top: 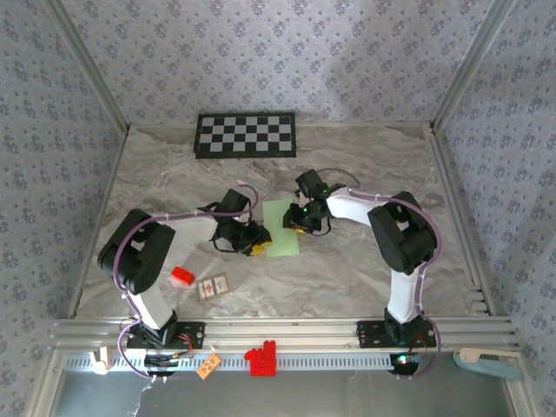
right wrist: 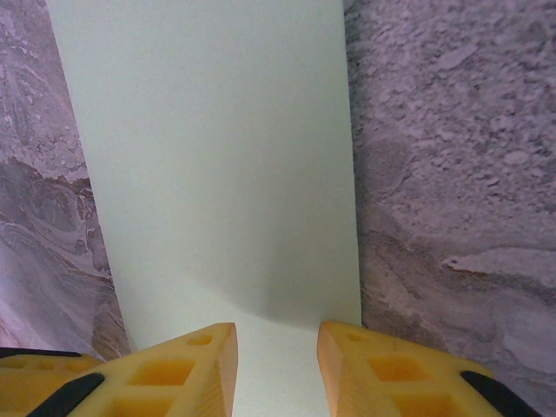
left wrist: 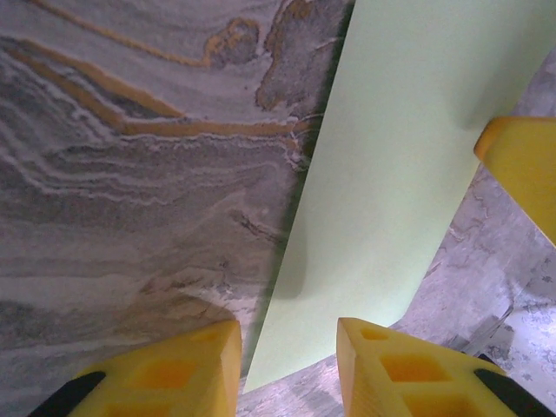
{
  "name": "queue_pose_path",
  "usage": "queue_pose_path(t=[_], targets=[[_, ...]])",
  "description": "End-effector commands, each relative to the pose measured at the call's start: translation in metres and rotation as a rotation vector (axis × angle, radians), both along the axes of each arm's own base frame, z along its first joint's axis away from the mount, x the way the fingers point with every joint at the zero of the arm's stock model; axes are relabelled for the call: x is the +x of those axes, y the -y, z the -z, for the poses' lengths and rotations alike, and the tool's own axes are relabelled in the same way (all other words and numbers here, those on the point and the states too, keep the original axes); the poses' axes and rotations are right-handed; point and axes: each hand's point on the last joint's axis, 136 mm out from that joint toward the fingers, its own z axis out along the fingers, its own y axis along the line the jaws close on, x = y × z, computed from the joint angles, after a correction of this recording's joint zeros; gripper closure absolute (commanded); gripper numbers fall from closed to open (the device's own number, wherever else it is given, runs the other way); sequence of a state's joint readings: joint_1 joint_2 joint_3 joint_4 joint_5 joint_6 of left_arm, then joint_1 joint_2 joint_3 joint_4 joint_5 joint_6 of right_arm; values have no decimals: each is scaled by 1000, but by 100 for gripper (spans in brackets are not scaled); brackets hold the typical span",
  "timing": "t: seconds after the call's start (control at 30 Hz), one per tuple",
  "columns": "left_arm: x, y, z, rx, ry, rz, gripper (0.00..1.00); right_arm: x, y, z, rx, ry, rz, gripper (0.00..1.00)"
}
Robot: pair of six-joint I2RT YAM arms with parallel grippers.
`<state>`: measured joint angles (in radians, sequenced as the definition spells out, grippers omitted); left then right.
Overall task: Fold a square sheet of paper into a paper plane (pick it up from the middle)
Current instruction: Move the paper to the center of the table, then third fold the triangle at the center of the table.
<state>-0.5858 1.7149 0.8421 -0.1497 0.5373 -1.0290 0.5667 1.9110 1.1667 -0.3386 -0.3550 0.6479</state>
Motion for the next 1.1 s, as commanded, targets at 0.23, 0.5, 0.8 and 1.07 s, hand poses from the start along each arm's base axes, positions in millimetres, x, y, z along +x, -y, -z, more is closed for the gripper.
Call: queue_pose_path(t=[0.23,0.5,0.8,1.07], targets=[[-1,24,-15,-58,26,90,66,-17,18,35,-92,-100,27,66],[5,27,-28,-98,78,93,64,-17,18,36,-91,-103,26,67],[40,26,-43,-202,195,50,51,-19,17,38,-89,-108,24,67],[51,21,-37,-213,196,47,52,-17,16,36,-84,-104,22,67]])
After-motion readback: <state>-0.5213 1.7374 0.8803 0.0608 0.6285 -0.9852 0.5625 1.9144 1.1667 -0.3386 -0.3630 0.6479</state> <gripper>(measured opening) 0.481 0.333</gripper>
